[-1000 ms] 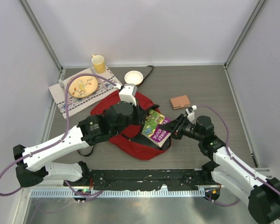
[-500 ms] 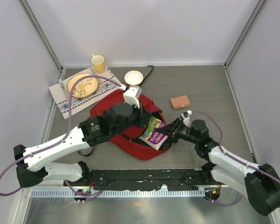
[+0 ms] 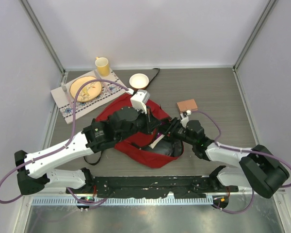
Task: Pack the student bag
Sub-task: Place the book in the student bag.
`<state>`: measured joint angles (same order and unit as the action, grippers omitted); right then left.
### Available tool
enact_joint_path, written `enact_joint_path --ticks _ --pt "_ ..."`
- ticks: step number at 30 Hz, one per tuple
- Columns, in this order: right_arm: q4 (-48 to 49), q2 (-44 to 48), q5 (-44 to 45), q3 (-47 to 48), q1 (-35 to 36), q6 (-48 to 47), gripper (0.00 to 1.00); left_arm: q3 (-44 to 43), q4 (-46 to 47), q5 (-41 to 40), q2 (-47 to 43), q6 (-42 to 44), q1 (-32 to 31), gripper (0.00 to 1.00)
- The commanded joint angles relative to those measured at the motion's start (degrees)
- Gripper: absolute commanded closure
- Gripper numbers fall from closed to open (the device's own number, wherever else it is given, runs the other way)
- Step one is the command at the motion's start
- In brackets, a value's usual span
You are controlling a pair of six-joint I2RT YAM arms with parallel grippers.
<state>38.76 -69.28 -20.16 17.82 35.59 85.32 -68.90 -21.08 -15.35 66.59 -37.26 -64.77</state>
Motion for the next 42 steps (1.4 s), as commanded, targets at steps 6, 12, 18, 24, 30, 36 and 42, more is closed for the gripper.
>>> enact_joint_path --ticks 6,12,18,24,30,36,42 --pt "12.4 -14.3 22.9 11.5 11.0 -6.9 0.96 1.3 8.7 3.0 -2.6 -2.3 -0.7 1.0" --pt "12.2 -21.2 33.6 10.7 13.0 -10.4 0.75 4.1 8.6 0.7 -6.1 -3.3 -0.7 1.0" --pt "4.9 -14.4 29.2 8.1 12.9 -16.6 0.42 6.1 7.1 -0.6 -8.0 -2.7 -0.7 1.0" --pt "-12.2 -7.9 29.0 10.7 12.9 -21.0 0.25 6.1 6.8 -1.2 -8.1 -1.9 -0.7 1.0" --pt "-18.6 -4.4 27.5 9.9 13.0 -20.9 0.22 7.0 7.2 -1.2 -9.3 -2.1 -0.7 1.0" --pt "-13.7 -4.3 24.6 6.8 12.9 -17.6 0.41 7.6 7.5 -2.0 -9.7 -2.0 -0.7 1.0" --pt "-10.6 -4.6 23.9 7.7 13.0 -17.0 0.9 7.9 7.6 -1.3 -9.5 -2.6 -0.7 1.0"
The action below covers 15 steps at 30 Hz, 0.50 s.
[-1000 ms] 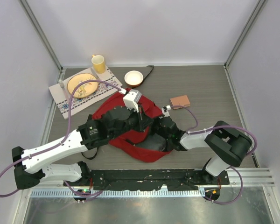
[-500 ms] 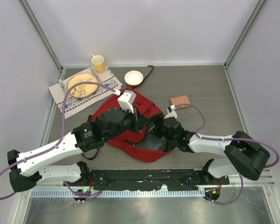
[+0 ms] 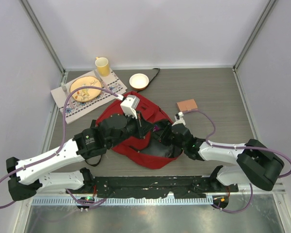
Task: Pack the student bag
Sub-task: Place the book in the student bag.
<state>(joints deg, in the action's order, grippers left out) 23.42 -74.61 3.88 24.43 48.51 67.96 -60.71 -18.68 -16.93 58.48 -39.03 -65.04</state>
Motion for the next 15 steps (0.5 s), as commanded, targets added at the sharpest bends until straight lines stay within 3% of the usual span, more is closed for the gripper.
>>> enact_joint_path --ticks 1,10,13,15 --pt "5.7 0.5 0.0 1.7 0.1 0.2 0.91 -0.2 5.3 0.3 -1.4 -1.0 -0.4 1.0" --pt "8.7 -11.6 -0.2 12.9 0.0 0.6 0.91 -0.6 5.5 1.3 0.0 -1.5 -0.4 1.0" --pt "11.6 -11.4 2.6 10.6 1.1 2.1 0.74 -0.8 4.7 1.5 0.1 -1.7 -0.4 1.0" --pt "7.2 -5.1 5.2 7.8 1.6 -1.5 0.55 -0.3 4.3 0.6 -0.3 -1.9 -0.4 1.0"
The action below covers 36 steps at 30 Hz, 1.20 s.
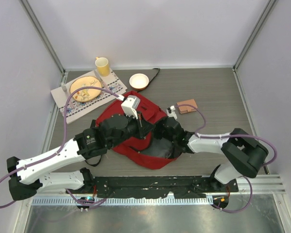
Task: Pack the student bag
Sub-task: Place the book in the student bag.
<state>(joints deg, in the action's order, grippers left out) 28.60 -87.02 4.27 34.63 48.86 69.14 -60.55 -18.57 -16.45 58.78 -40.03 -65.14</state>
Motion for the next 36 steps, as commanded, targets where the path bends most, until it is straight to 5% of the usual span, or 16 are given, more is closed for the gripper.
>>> enact_joint_path --ticks 1,7,16,21,32,35,36 --pt "0.0 10.2 7.0 -3.2 1.1 -4.4 0.43 -0.2 3.9 -0.3 -0.9 -1.3 -0.3 1.0" --pt "-18.2 32.5 9.2 -6.6 1.1 -14.8 0.25 2.4 4.6 -3.1 -2.4 -1.5 -0.2 1.0" --pt "-50.7 56.0 24.0 -6.4 1.1 -11.5 0.25 2.2 4.6 -2.0 -1.6 -1.5 -0.2 1.0" --pt "-60.5 57.2 30.4 -5.6 1.1 -9.8 0.25 2.5 5.0 0.0 -0.1 -2.4 -0.2 1.0" --pt "-55.8 41.2 23.1 -4.6 1.1 -11.0 0.25 3.2 5.6 3.4 2.5 -4.4 -0.2 1.0" --pt "-54.5 39.5 22.4 -4.9 1.0 -11.3 0.31 3.2 5.7 3.2 2.4 -4.4 -0.2 1.0" --pt "-53.9 39.3 22.0 -5.0 1.0 -11.3 0.4 3.3 5.6 3.1 2.3 -4.4 -0.2 1.0"
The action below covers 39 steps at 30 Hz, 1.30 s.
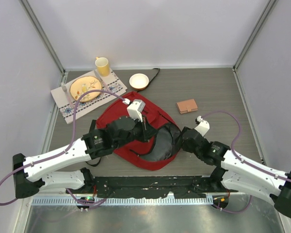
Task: Pack the student bag
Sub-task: Place the book in the student bag, then zip the student bag at the center of the board.
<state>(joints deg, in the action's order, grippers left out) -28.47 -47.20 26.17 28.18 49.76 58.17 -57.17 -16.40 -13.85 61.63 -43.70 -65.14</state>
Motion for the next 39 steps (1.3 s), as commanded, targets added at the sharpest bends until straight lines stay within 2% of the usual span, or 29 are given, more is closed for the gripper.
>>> enact_joint_path --ticks 1,2,3,6,9,16,18,19,21,23,24,27,28,29,30,32,36,39 --pt "3.4 -0.6 -0.1 1.3 0.1 -0.3 0.45 0.0 3.5 0.5 -0.5 -0.7 -0.2 1.0" --pt "3.6 -0.4 -0.2 1.2 0.1 -0.4 0.51 0.0 3.4 0.5 -0.5 -0.8 -0.2 1.0" --pt "3.8 0.2 -0.2 1.0 0.1 -0.5 0.66 0.1 3.4 0.5 -0.5 -0.9 -0.2 1.0" --pt "3.7 3.2 1.2 0.6 0.1 -1.1 0.86 0.6 3.8 0.7 -0.1 -1.4 -0.2 1.0" --pt "2.7 7.0 3.1 0.8 0.1 -1.6 0.97 1.5 5.2 1.2 1.6 -2.6 -0.1 1.0" --pt "-0.5 9.5 5.3 1.8 0.2 -1.3 0.98 3.3 11.7 6.9 10.6 -6.5 -0.8 1.0" --pt "-0.9 9.4 5.5 1.8 0.1 -1.2 0.98 2.8 11.7 7.7 12.8 -7.1 -0.9 0.85" --pt "-1.0 9.4 5.5 1.7 0.1 -1.1 0.98 2.8 11.7 7.4 12.9 -8.0 -1.4 0.7" --pt "-1.0 9.3 5.6 1.8 0.2 -1.2 0.98 3.6 11.7 5.5 10.9 -8.2 -1.7 0.5" --pt "-0.9 9.3 5.5 1.9 0.1 -1.4 0.98 4.3 9.6 3.3 6.9 -7.8 -1.7 0.43" --pt "-0.9 9.2 5.5 2.0 0.1 -1.5 0.97 4.6 8.2 0.4 5.4 -7.6 -1.7 0.35" --pt "-0.2 9.2 4.9 2.0 0.1 -1.9 0.87 4.4 1.7 -5.2 -0.2 -6.0 -1.7 0.25" --pt "0.0 9.3 4.9 2.2 0.1 -1.9 0.82 4.5 -1.1 -6.5 -1.2 -5.5 -1.7 0.23" --pt "-0.1 9.3 4.9 2.4 0.1 -1.9 0.71 4.6 -2.5 -7.4 -2.2 -5.2 -1.6 0.21" --pt "-0.3 9.4 4.9 2.7 0.1 -2.1 0.66 4.7 -3.6 -8.2 -3.8 -5.0 -1.5 0.19" --pt "-0.7 10.2 5.0 4.2 0.1 -2.2 0.57 5.1 -6.4 -9.4 -4.7 -5.0 -1.3 0.19" --pt "-0.6 12.3 4.9 7.0 0.2 -3.8 0.44 6.8 -7.0 -9.2 -6.0 -6.5 -1.4 0.18" --pt "3.5 11.4 -1.0 7.9 0.1 -6.9 0.38 8.4 -7.1 -9.2 -6.1 -8.2 -1.4 0.16"
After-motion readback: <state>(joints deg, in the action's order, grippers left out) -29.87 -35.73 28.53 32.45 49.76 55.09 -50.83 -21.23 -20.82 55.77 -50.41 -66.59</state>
